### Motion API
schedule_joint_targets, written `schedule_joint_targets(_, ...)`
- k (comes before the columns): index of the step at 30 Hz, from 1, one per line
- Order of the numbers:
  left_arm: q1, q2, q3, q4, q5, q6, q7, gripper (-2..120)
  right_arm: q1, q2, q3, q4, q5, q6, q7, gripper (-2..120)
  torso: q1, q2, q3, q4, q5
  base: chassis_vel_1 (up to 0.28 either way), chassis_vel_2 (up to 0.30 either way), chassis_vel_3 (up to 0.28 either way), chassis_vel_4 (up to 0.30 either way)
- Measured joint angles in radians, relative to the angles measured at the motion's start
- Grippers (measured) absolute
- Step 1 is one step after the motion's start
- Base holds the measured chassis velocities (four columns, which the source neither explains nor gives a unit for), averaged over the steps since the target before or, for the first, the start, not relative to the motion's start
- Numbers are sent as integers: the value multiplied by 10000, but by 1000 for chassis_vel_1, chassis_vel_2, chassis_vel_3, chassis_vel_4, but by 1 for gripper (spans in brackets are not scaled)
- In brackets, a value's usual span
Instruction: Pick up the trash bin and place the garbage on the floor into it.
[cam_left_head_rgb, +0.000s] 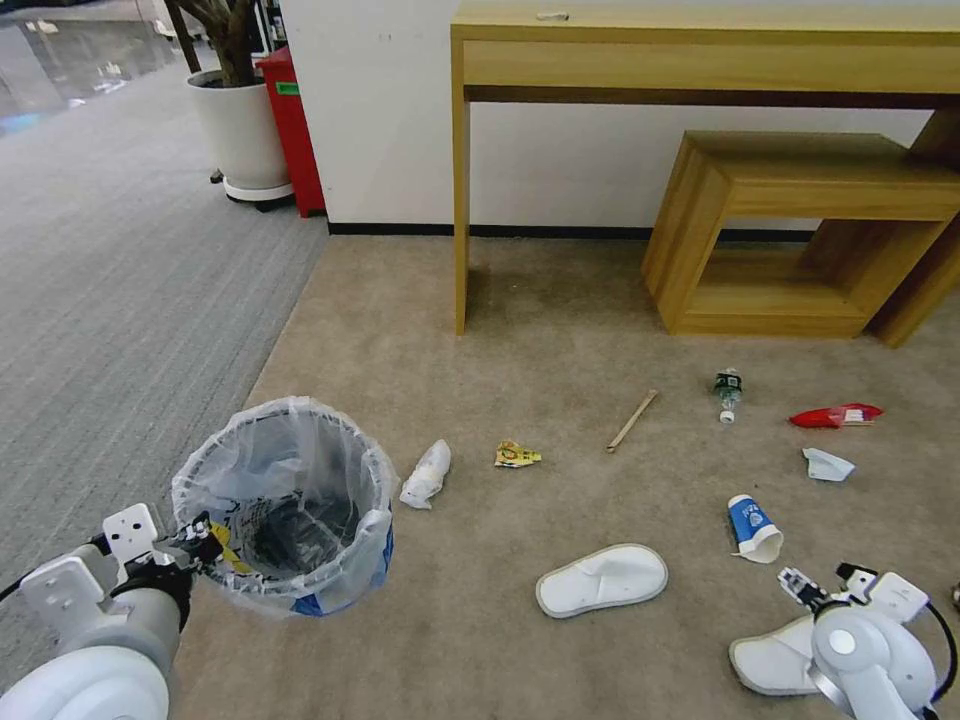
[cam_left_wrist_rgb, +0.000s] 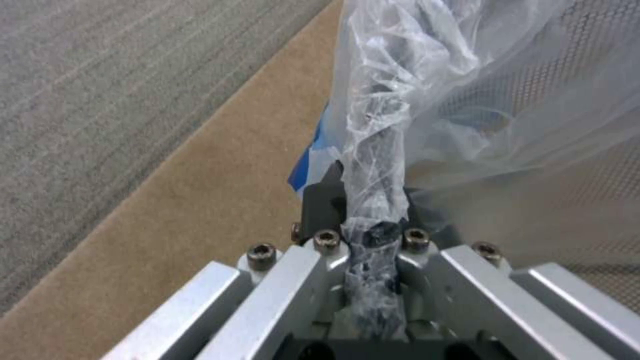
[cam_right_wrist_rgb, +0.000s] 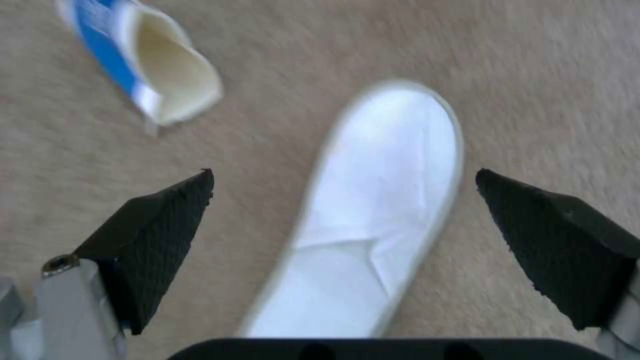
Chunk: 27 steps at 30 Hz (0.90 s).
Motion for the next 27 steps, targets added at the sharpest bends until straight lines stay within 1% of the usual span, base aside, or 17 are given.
schedule_joint_targets(4, -7, -143, 86, 3, 115, 0, 70, 1, 127, 141, 3, -572, -1, 7, -70, 100, 0, 0, 0, 0, 3, 0, 0, 0, 0)
schedule_joint_targets(11, -18, -190, 147, 58, 230, 0, 86, 1, 214, 330, -130, -949, -44, -24, -206, 100, 0, 0, 0, 0, 1, 0, 0, 0, 0)
schedule_joint_targets(14, -25, -190, 110, 59, 230, 0, 92, 1, 438, 401, -244, -1319, -145, -129, -166, 100, 0, 0, 0, 0, 1, 0, 0, 0, 0)
schedule_joint_targets(15, -25, -190, 110, 59, 230, 0, 92, 1, 438, 401, -244, -1319, -145, -129, -166, 100, 0, 0, 0, 0, 1, 0, 0, 0, 0)
schedule_joint_targets(18, -1, -206, 74, 57, 227, 0, 106, 1, 716, 407, -310, -1926, -314, -212, -167, 100, 0, 0, 0, 1, 2, 0, 0, 0, 0)
schedule_joint_targets(27, 17, -191, -5, 125, 221, 0, 153, 1, 693, 199, -169, -2382, -588, -26, -628, 100, 0, 0, 0, 1, -1, 0, 0, 0, 0)
